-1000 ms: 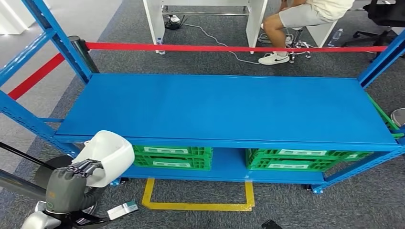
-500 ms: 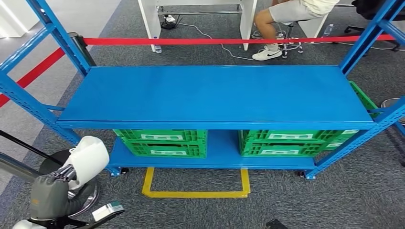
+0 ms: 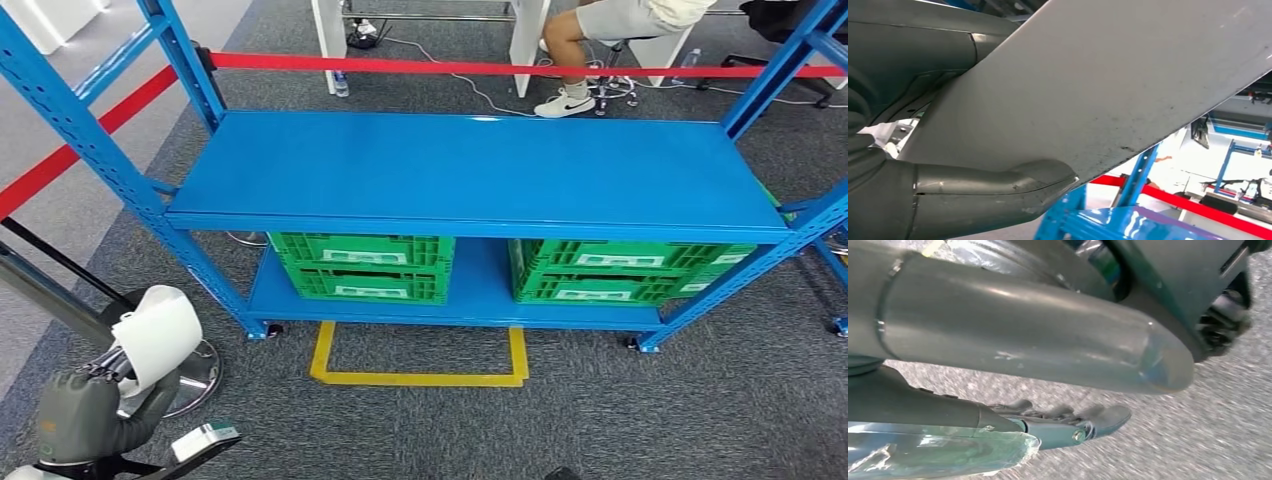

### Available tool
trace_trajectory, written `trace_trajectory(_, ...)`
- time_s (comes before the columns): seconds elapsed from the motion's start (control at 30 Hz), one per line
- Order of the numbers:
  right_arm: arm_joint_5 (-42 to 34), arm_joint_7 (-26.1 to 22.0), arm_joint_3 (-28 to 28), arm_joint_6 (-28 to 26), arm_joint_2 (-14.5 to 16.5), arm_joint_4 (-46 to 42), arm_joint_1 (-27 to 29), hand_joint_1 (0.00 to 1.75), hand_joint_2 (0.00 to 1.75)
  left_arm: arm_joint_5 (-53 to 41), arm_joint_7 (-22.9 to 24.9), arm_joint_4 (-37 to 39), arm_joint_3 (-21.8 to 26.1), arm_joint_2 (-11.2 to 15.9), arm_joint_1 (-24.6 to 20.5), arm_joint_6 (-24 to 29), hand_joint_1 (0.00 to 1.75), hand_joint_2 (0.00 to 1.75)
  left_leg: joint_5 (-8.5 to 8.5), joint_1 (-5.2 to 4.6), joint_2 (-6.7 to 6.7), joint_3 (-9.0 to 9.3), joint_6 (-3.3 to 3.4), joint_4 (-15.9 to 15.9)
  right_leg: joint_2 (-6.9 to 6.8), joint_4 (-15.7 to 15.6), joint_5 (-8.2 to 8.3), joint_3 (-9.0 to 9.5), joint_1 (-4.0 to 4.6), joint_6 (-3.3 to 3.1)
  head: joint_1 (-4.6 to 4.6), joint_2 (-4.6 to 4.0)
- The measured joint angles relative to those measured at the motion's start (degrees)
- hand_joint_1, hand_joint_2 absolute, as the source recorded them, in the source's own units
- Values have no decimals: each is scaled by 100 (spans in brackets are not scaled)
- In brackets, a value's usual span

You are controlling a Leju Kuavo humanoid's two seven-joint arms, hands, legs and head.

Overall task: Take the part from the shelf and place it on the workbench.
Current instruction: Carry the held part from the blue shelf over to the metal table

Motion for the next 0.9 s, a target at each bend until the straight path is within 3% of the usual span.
trace_trajectory(0.03, 0, 0, 0, 1, 0, 1, 4, 0, 0, -5, -13, -5, 22, -17, 14, -6, 175, 175, 76, -28, 1, -100, 12, 6, 2, 319, -115, -24, 11, -10, 1, 1)
trace_trajectory(0.07, 0, 1, -1, -2, 0, 1, 6, 0, 0, -19, -19, -8, 41, -36, 27, -9, 175, 175, 151, -54, 1, -203, 18, 15, 2, 498, -77, 22, 27, -28, 0, 0)
trace_trajectory(0.1, -1, 0, -1, -3, 0, 2, 6, 0, 0, -39, -19, -8, 61, -55, 41, -10, 175, 175, 223, -76, 1, -302, 19, 25, 2, 491, 77, 161, 49, -55, 0, -1)
trace_trajectory(0.17, -1, 0, -1, -1, -1, 2, 2, 0, 0, -93, -15, -9, 112, -98, 71, -9, 175, 175, 351, -104, 1, -460, 7, 47, 3, -104, 381, 735, 104, -137, -1, -1)
trace_trajectory(0.23, 0, -4, -1, -1, -2, 2, -12, 0, 0, -123, -11, -22, 167, -134, 100, -8, 175, 175, 454, -134, 4, -551, -20, 88, 1, -1038, 332, 1420, 151, -208, -5, -1)
trace_trajectory(0.27, 0, -5, -1, -2, -2, 2, -18, 0, 0, -125, -10, -31, 192, -148, 113, -7, 175, 175, 509, -140, 8, -581, -39, 104, 1, -1348, 242, 1611, 167, -229, -8, -1)
trace_trajectory(0.3, 0, -8, -1, -3, -2, 2, -21, 0, 0, -127, -9, -38, 220, -160, 128, -6, 175, 175, 568, -144, 13, -611, -65, 113, 2, -1511, 201, 1679, 177, -248, -10, -1)
trace_trajectory(0.37, -1, -4, -1, -3, 10, 4, -5, 0, 0, -186, -5, -44, 285, -186, 172, -3, 175, 175, 579, -132, 7, -684, -129, 142, -11, -1525, 262, 1566, 160, -306, -8, 0)
trace_trajectory(0.4, -1, -2, -1, -3, 14, 6, 8, 0, 0, -254, -1, -47, 325, -199, 204, -1, 175, 175, 421, -121, -1, -728, -171, 240, -23, -1521, 328, 1493, 148, -349, -17, 0)
trace_trajectory(0.43, -1, 0, -1, -4, 18, 8, 23, 0, 0, -333, 3, -49, 366, -212, 232, 2, 175, 175, 150, -102, -10, -785, -214, 448, -38, -1520, 401, 1414, 135, -381, -30, 0)
trace_trajectory(0.5, -1, 1, -1, -7, 14, 11, 36, 0, 0, -451, 11, -52, 433, -239, 267, 6, 175, 175, -476, -47, -14, -905, -296, 1152, -57, -1497, 541, 1243, 141, -411, -57, -1)
trace_trajectory(0.53, -2, 1, -1, -8, 14, 12, 36, 0, 0, -476, 13, -52, 455, -251, 274, 7, 175, 175, -636, -22, -14, -936, -325, 1507, -63, -1471, 606, 1154, 143, -407, -61, 0)
trace_trajectory(0.57, -2, 1, -1, -9, 14, 13, 34, 0, 0, -498, 18, -52, 470, -261, 279, 8, 175, 175, -645, -1, -14, -914, -345, 1739, -67, -1431, 665, 1057, 144, -401, -61, -1)
trace_trajectory(0.6, -2, 1, -1, -10, 14, 13, 31, 0, 0, -516, 28, -52, 484, -268, 285, 9, 175, 175, -530, 15, -14, -820, -356, 1801, -70, -1381, 717, 955, 143, -392, -62, -1)
trace_trajectory(0.67, -2, 1, -1, -14, 13, 13, 29, 0, 0, -568, 64, -54, 502, -281, 294, 12, 175, 175, -233, 37, -16, -365, -351, 1347, -70, -1270, 805, 742, 139, -361, -62, -1)
trace_trajectory(0.73, -2, -1, -1, -17, 14, 13, 27, 0, 0, -604, 90, -66, 509, -295, 294, 17, 175, 175, -245, 30, -22, 199, -302, 538, -63, -1179, 884, 583, 149, -307, -59, 1)
trace_trajectory(0.77, -1, -3, -1, -19, 14, 14, 24, 0, 0, -616, 94, -74, 512, -302, 293, 22, 175, 175, -317, 18, -25, 366, -272, 249, -61, -1155, 932, 529, 152, -274, -59, 1)
trace_trajectory(0.8, -2, -4, -2, -20, 14, 14, 23, 0, 0, -625, 95, -81, 516, -308, 293, 27, 175, 175, -371, 3, -27, 420, -238, 99, -60, -1146, 985, 486, 152, -238, -55, 0)
trace_trajectory(0.87, -3, -4, -3, -21, 6, 22, 32, 0, 0, -639, 98, -86, 526, -323, 302, 36, 175, 175, -311, -3, -12, 331, -154, 40, -52, -1138, 1054, 399, 139, -161, -58, -1)
trace_trajectory(0.9, -3, -3, -3, -21, 1, 28, 38, 0, 0, -642, 99, -87, 530, -333, 308, 40, 175, 175, -245, 1, -1, 261, -106, 28, -41, -1076, 964, 333, 136, -129, -50, 0)
